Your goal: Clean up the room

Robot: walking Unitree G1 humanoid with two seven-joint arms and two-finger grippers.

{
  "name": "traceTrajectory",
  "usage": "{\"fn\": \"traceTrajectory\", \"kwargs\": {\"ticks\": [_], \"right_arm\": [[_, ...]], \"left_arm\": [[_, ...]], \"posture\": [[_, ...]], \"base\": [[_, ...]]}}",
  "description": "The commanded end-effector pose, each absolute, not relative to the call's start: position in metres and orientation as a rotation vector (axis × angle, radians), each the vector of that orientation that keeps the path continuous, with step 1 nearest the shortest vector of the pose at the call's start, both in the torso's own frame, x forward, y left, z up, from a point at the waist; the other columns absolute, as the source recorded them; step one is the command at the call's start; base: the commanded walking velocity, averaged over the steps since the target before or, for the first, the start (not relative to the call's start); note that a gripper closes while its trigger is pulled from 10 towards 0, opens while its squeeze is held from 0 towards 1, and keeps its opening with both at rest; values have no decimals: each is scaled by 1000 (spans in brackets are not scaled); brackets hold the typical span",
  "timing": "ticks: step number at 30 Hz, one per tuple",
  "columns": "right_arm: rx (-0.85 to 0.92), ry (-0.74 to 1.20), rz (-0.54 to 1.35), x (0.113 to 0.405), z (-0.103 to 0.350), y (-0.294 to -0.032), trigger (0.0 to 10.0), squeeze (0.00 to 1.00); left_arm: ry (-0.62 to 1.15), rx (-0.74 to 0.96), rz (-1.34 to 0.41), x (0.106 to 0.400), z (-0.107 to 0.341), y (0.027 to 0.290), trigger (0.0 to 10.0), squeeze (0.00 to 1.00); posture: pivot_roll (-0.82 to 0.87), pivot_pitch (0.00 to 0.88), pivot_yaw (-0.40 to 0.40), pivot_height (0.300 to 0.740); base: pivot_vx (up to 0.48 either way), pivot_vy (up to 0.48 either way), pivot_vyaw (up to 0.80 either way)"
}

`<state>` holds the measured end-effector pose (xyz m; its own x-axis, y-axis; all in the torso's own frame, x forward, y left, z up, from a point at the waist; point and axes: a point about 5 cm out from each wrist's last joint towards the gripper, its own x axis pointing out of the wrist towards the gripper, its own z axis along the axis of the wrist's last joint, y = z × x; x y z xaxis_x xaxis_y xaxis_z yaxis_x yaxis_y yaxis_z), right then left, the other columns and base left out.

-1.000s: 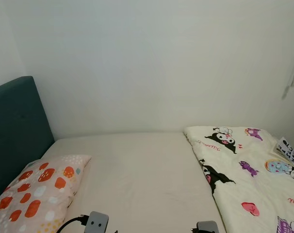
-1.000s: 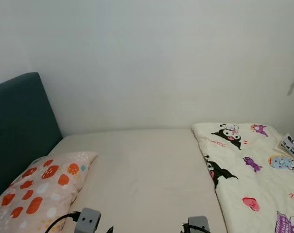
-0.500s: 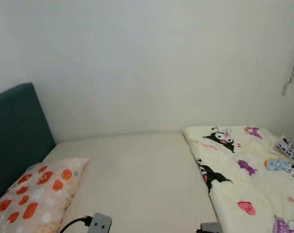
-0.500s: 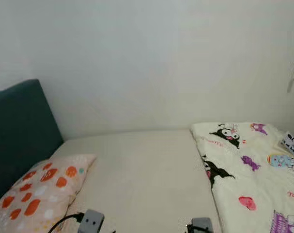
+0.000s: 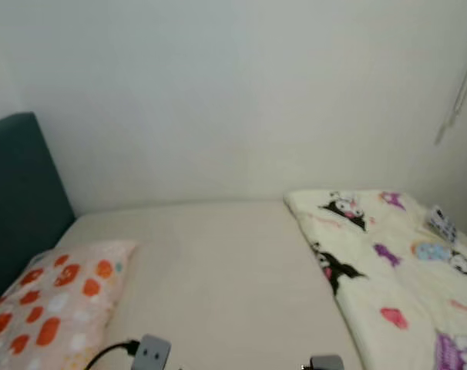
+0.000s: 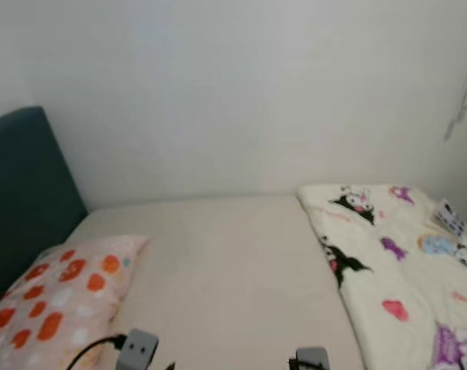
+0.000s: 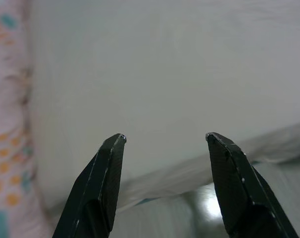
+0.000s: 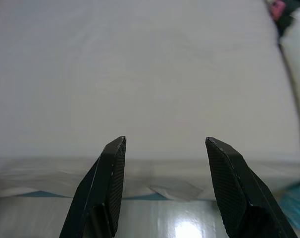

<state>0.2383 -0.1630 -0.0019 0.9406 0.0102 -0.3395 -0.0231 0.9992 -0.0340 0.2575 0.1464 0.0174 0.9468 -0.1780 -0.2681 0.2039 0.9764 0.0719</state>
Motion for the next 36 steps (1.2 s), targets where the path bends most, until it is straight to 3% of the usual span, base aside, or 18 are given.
{"fn": "traceTrajectory", "kwargs": {"ticks": [1,26,31,36], "right_arm": [[-32,362,3,235,-5,-165,10000,0],[-23,399,-2,234,-13,-165,10000,0],[-129,577,66,228,-42,-160,10000,0],[-216,713,134,215,-60,-156,10000,0]], "left_arm": [[267,86,-183,255,16,148,10000,0],[341,78,-177,252,1,147,10000,0],[635,97,-103,231,-45,160,10000,0],[734,88,-88,221,-57,161,10000,0]], "posture": [[-27,104,10,740],[-30,91,15,740],[-34,79,18,740],[-29,66,18,740]], "base": [[0,0,0],[0,0,0],[0,0,0],[0,0,0]]}}
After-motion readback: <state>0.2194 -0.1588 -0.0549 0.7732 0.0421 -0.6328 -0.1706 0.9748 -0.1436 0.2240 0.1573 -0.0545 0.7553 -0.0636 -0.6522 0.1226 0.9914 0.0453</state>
